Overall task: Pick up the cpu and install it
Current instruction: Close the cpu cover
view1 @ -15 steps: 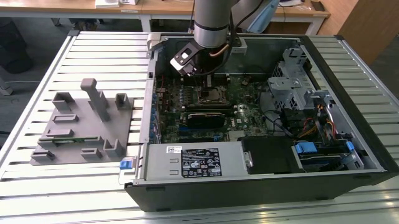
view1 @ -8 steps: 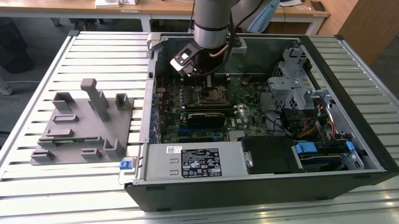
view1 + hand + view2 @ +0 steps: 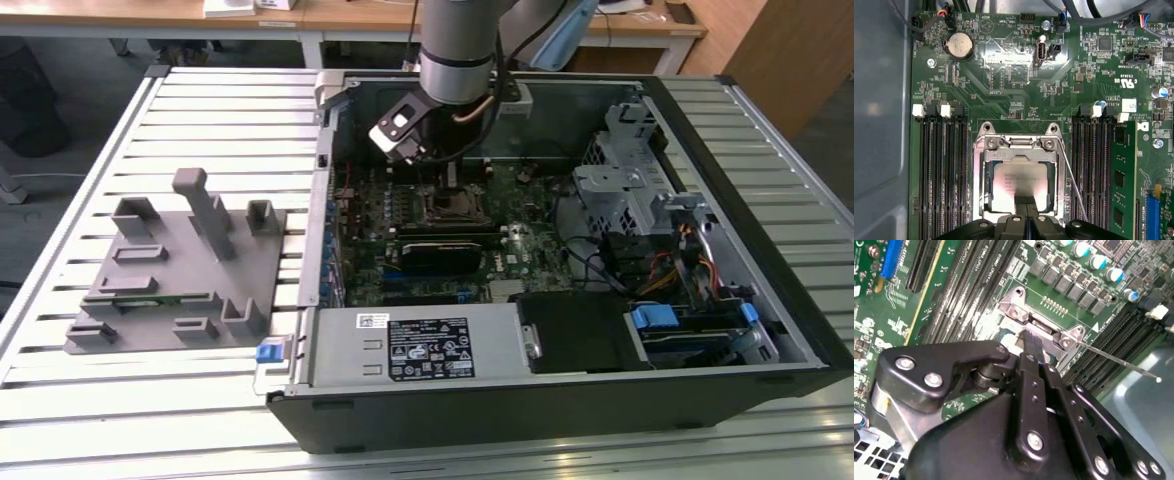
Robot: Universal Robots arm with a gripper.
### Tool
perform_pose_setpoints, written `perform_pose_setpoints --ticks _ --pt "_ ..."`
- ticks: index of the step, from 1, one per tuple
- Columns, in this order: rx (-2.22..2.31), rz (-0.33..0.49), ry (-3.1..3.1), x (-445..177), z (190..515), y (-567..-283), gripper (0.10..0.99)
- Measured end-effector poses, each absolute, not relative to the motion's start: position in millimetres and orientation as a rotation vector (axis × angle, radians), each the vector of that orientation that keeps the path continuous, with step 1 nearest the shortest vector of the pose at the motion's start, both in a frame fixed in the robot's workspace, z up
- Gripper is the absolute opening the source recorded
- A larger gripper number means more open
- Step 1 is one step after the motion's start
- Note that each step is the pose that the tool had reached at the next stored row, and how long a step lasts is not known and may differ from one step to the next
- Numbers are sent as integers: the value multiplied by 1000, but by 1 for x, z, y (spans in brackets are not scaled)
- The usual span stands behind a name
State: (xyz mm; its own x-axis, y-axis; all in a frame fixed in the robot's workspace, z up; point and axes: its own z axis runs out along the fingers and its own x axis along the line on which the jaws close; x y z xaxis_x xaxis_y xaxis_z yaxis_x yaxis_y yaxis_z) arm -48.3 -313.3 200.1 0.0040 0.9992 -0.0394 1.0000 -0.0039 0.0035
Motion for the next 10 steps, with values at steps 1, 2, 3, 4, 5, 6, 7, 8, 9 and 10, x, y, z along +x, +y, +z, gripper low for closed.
perform_pose_setpoints --ticks 1,2,3,4,5,6,7,8,9,10 --pt "2204 -40 2195 -48 202 -313 106" --pt "2204 -40 2195 -48 204 -313 106" --pt "2204 -40 2195 -48 207 -313 106" --pt "2204 -41 2195 -48 210 -313 106" --pt "2204 -41 2195 -48 212 -313 106" --pt "2204 -41 2195 -48 213 -313 106" --pt "2204 -41 2195 -48 213 -313 106" --pt "2204 -40 2196 -48 213 -313 106" --pt "2204 -41 2196 -47 213 -313 106" --pt "2204 -41 2195 -46 213 -313 106"
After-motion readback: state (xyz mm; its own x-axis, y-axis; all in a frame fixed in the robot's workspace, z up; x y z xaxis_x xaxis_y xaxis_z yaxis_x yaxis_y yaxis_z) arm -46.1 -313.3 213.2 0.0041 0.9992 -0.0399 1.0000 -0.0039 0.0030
